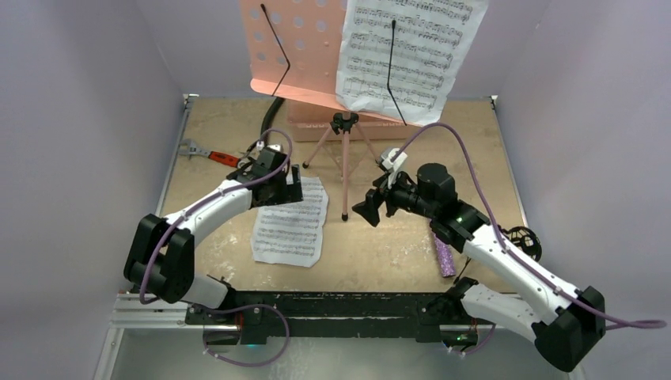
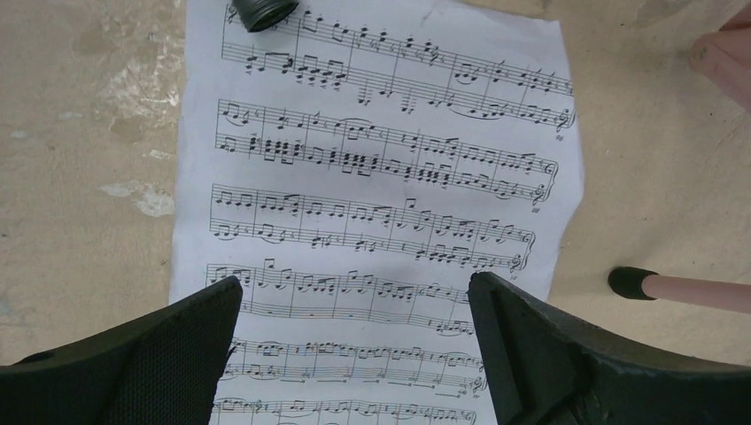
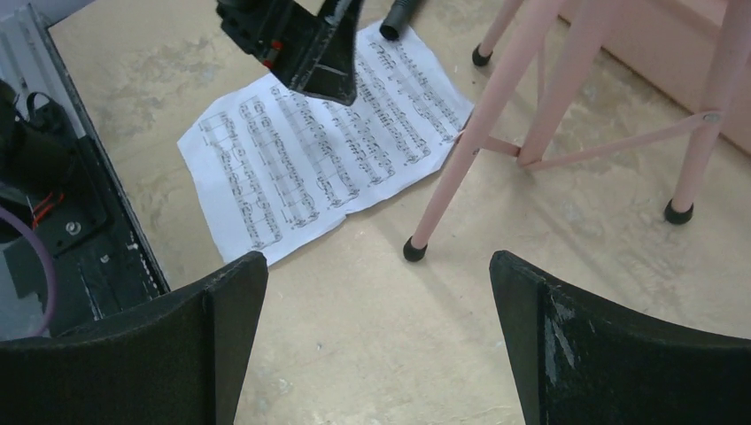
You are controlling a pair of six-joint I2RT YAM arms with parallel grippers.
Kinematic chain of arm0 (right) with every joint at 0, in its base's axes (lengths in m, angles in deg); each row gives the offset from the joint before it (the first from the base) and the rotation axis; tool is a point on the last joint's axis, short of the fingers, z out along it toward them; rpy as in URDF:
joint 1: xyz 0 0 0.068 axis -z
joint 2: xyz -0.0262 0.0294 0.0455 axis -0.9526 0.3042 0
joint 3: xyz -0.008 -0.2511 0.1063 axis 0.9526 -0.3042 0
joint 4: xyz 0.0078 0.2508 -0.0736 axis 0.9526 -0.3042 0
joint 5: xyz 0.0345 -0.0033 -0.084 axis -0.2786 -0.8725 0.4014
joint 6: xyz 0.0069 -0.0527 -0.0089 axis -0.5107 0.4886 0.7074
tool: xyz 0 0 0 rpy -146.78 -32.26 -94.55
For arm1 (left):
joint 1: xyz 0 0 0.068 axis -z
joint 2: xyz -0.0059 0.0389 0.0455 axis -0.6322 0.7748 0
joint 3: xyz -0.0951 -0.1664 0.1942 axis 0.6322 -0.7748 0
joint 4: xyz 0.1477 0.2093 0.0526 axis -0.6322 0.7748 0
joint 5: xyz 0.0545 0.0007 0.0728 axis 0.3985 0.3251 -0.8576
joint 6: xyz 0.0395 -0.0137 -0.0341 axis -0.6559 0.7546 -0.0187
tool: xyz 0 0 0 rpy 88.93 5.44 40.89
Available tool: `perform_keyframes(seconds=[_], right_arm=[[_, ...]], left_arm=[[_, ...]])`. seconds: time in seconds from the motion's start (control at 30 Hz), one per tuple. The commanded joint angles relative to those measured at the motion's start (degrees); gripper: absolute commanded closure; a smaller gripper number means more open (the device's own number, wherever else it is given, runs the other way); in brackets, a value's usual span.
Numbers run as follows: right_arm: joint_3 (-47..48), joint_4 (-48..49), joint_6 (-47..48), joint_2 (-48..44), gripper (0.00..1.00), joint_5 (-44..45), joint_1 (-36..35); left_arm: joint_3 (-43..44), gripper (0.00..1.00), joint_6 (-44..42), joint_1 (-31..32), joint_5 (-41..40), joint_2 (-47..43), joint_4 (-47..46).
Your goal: Set up the instrument practice props
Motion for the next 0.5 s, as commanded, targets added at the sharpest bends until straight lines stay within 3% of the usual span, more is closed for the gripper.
perform_keyframes(seconds=[0.0, 0.37, 0.47], right_arm=[[6.15, -3.06, -6.86, 4.48, 0.02, 4.06, 0.08], [8.25, -4.69, -11.12, 8.58, 0.02, 10.06, 0.14], [8.73, -5.24, -11.07, 8.75, 0.02, 9.70, 0.17]], left_arm=[[0.15, 0.02, 3.13, -6.16, 9.99, 0.05, 2.08], [-11.93, 0.03, 1.35, -29.58, 23.72, -5.97, 1.74], [-14.76, 0.05, 0.88, -32.56, 27.21, -5.93, -0.20]])
